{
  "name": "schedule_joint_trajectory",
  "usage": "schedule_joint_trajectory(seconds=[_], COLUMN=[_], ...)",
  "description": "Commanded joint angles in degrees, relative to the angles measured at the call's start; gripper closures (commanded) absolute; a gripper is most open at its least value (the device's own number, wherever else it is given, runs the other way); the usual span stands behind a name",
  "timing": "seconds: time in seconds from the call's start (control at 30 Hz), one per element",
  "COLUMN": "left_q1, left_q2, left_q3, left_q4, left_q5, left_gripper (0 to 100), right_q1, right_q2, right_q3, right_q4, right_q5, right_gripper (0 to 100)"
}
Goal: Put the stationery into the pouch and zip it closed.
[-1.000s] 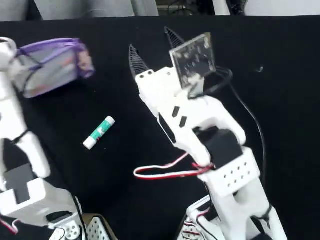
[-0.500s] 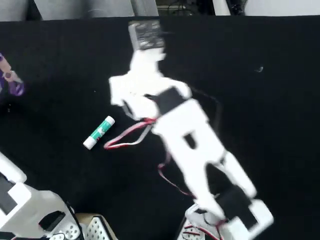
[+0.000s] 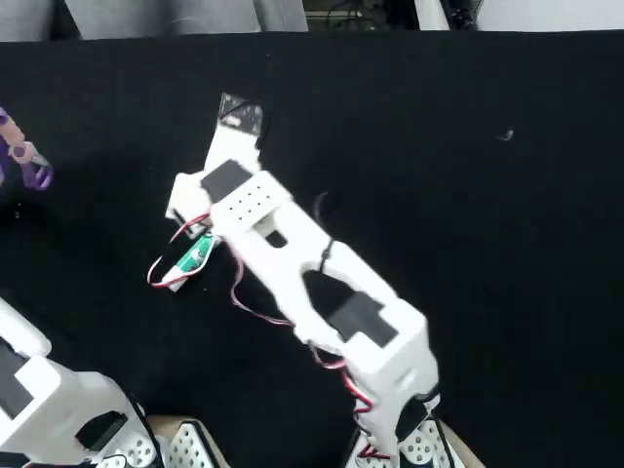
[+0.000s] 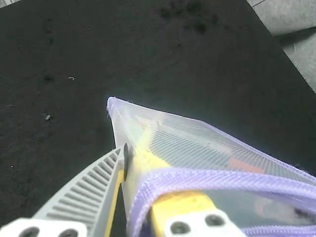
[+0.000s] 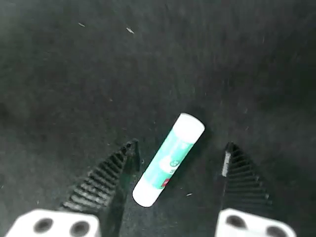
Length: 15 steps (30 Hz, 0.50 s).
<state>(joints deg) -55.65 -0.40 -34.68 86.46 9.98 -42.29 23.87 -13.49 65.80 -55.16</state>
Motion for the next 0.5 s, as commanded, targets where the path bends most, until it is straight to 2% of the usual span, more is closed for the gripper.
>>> schedule_joint_trajectory(seconds=[0.0, 0.17, 0.47], left_q1=[-0.13, 0.75, 4.44], left_q2=[-1.32, -1.32, -1.32], left_q3=[-3.82, -1.36, 1.63], left_q4=[-1.14, -1.58, -2.9], left_q5=[-0.44, -0.53, -0.44], left_gripper=[97, 97, 97], right_q1=[-1.76, -1.93, -1.67], right_q2=[5.49, 14.55, 20.26], right_q3=[-6.02, -11.38, -15.96], right_q4=[0.0, 0.44, 0.62], right_q5=[-6.59, -11.25, -10.81], right_gripper=[73.4, 73.4, 74.9])
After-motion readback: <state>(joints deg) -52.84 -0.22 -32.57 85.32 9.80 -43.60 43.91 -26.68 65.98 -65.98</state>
